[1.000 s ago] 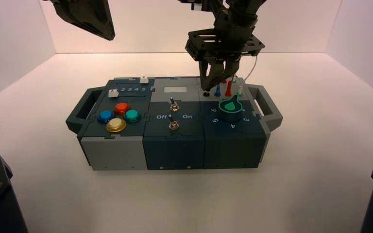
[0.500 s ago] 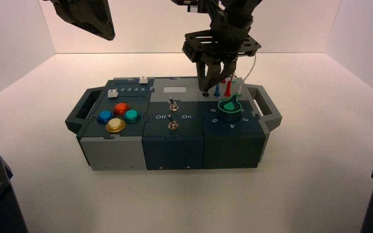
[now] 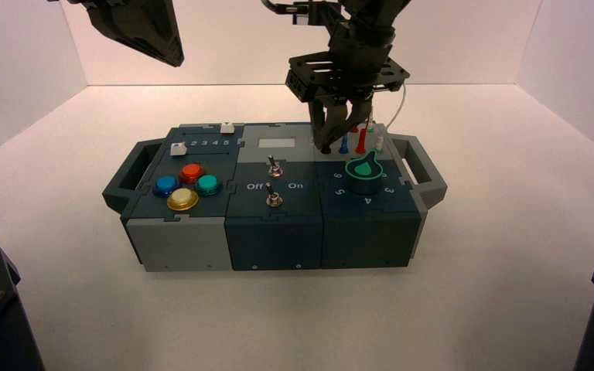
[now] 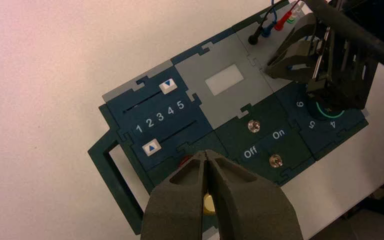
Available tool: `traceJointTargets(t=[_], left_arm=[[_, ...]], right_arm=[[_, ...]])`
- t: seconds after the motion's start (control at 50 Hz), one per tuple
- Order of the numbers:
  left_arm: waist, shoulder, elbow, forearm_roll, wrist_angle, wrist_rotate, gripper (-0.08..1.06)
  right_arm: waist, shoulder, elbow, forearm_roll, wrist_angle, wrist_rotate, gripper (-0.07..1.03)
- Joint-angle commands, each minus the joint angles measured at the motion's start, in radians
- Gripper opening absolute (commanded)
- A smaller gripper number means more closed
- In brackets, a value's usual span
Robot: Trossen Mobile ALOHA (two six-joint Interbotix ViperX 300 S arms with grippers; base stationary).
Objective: Insert the black wire.
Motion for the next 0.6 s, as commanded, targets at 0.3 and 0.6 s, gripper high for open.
traceJointTargets(t=[0.3,0.6], left_arm=[[-0.003,-0.003,-0.032,0.002,-0.009,0.002,-0.03],[-0.003,-0.011,-0.031,0.002,-0.009,0.002,-0.03]], right_arm=[[0.049,0.066,-0.014,-0.002,-0.003,0.0,-0.02],[0.048,0.032,-0.04,-0.028,0.031,-0.002,0.12]])
